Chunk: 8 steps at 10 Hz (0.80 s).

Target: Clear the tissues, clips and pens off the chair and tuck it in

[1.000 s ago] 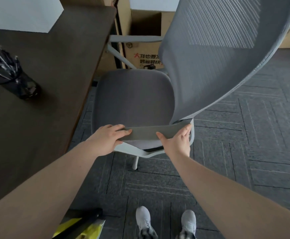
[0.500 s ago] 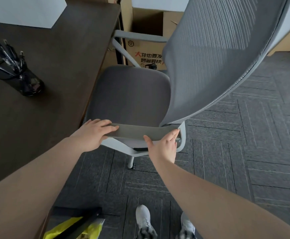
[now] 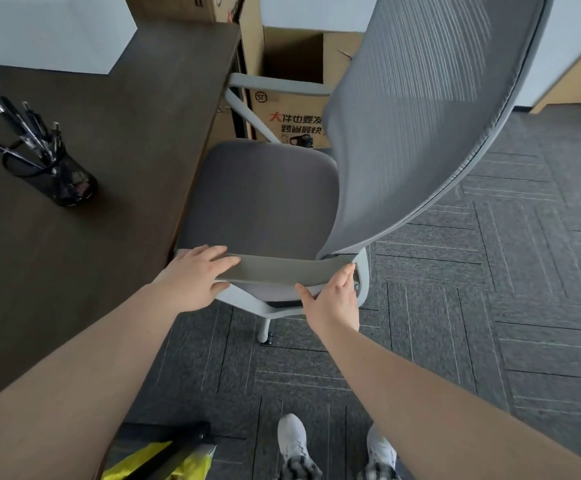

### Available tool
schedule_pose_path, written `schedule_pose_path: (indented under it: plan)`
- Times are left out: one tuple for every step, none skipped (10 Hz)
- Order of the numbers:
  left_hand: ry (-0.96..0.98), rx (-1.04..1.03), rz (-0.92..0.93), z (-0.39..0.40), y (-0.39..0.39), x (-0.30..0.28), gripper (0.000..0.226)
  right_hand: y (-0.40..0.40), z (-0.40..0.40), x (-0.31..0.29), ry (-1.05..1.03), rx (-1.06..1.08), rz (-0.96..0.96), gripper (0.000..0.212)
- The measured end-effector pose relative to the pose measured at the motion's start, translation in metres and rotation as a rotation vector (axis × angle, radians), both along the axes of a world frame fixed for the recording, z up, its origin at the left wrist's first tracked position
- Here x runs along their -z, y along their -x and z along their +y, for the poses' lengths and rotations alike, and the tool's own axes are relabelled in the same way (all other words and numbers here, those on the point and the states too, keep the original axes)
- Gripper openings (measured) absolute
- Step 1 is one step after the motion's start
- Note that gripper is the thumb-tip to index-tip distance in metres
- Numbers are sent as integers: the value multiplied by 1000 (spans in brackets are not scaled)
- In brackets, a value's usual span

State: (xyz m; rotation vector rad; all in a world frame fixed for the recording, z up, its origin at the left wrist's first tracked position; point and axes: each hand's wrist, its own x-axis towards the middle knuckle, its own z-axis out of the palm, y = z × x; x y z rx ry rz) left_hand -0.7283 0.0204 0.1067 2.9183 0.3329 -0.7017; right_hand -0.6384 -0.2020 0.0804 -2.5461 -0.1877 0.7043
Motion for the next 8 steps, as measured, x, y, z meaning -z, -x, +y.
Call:
schedule_pose_path:
  plan:
    - [8, -4, 22, -6, 1, -4, 57, -4, -7, -3, 12, -42, 20, 105]
    - [12, 3, 3, -14, 0, -9, 57, -7, -14, -6, 22, -74, 38, 99]
    - [11, 9, -24, -21, -4, -15, 57, -13, -22, -11, 34, -101, 37, 92]
    - [10, 3, -23, -26, -7, -20, 57, -17, -27, -17, 12, -103, 63, 86]
    - [12, 6, -22, -30, -7, -24, 57, -22, -31, -22, 5, -121, 81, 81]
    - [23, -1, -11, -33, -8, -29, 57, -27, -39, -38, 19, -187, 166, 70]
    - [26, -6, -15, -34, -8, -32, 57, -31, -55, -62, -36, -207, 217, 53]
    - [34, 7, 13, -35, -10, -32, 57, -37, -81, -82, -51, -162, 235, 43]
